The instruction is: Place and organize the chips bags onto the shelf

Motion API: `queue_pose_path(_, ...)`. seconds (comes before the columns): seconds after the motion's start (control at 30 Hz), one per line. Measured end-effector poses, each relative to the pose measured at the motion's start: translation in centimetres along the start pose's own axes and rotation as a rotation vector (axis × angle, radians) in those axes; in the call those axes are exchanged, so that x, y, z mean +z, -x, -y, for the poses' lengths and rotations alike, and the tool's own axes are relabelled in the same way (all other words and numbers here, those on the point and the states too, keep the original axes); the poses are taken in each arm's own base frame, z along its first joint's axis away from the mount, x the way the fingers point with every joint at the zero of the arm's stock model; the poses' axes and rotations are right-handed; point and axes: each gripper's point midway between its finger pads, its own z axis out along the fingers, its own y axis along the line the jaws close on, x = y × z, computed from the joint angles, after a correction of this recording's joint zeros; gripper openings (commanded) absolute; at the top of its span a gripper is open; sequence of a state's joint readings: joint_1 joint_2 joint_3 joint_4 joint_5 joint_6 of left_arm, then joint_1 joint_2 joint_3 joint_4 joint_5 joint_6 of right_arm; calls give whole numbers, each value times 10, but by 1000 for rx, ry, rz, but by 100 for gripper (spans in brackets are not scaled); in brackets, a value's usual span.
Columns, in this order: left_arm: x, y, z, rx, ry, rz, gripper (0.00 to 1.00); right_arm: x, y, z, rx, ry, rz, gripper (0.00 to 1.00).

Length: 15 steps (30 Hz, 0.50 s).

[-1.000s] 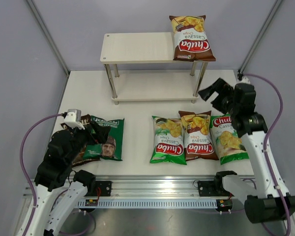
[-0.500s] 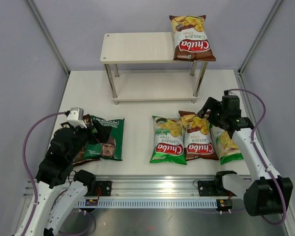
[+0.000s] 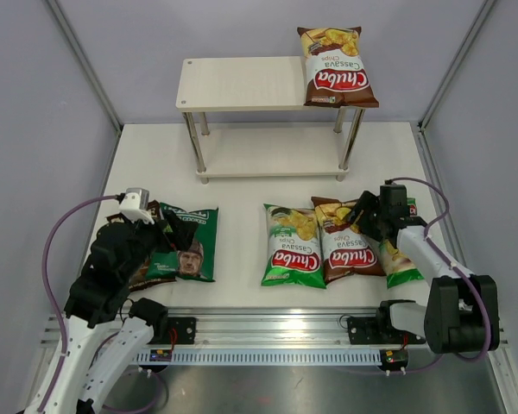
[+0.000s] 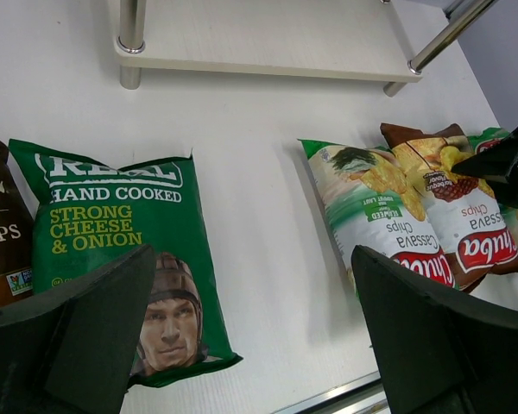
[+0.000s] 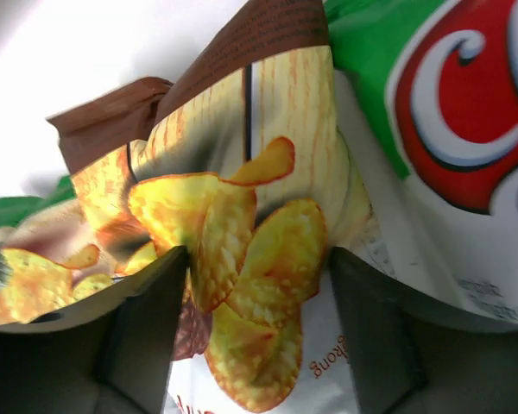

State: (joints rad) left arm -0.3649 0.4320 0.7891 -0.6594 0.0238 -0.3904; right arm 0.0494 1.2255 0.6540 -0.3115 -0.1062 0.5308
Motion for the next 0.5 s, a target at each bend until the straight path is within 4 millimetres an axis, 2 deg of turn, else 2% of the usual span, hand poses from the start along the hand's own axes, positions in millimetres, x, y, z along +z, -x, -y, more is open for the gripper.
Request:
queue_pose_path(0.1, 2, -1, 0, 0, 2, -9, 99, 5, 1, -7, 19, 56, 24, 54)
queue_pose_path(0.17, 3, -3, -1, 0, 3, -13, 99, 6, 5, -13, 39, 101, 60, 47)
queue_pose_path(0.33, 5, -5, -2, -1, 7, -25, 99, -8, 8, -27, 94, 218, 153, 23)
queue_pose_path(0.4, 5, -6, -2, -2, 9, -30, 99, -14, 8, -32, 115, 250, 166, 17)
queue_pose_path(0.5, 6, -6, -2, -2, 9, -30, 99, -18, 9, -36, 144, 278, 173, 13)
